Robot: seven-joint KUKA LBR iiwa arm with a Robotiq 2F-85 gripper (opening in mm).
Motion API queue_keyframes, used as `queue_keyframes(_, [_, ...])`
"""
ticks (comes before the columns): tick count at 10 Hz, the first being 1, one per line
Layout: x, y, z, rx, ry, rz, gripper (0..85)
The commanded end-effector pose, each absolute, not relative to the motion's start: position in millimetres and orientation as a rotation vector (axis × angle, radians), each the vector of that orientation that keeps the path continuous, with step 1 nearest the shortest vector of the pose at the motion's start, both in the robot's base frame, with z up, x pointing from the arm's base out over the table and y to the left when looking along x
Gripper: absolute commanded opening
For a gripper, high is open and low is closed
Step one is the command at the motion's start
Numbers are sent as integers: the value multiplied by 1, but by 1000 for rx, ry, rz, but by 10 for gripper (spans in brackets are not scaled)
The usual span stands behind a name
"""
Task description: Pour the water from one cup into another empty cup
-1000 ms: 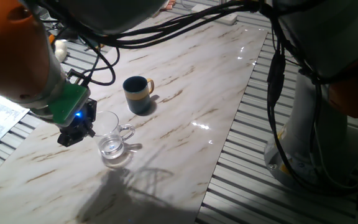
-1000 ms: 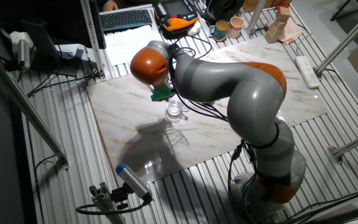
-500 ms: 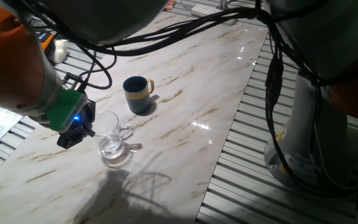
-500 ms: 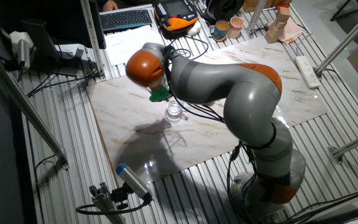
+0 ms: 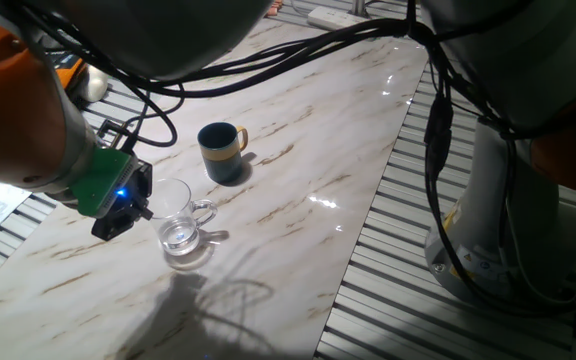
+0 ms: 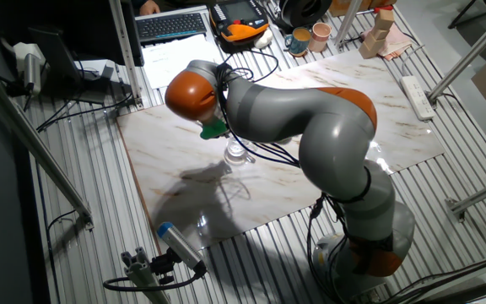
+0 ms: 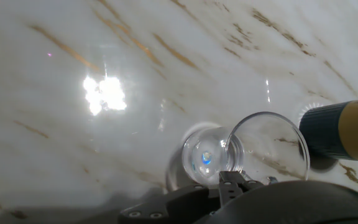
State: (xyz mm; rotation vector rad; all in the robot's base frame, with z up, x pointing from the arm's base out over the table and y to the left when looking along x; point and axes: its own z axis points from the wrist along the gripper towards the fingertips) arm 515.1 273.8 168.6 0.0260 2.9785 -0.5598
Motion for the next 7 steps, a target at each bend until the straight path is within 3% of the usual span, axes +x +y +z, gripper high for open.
queue_keyframes(1, [515, 274, 168, 27, 2974, -570, 0])
queue_keyframes(7, [516, 274, 168, 21, 2963, -631, 0])
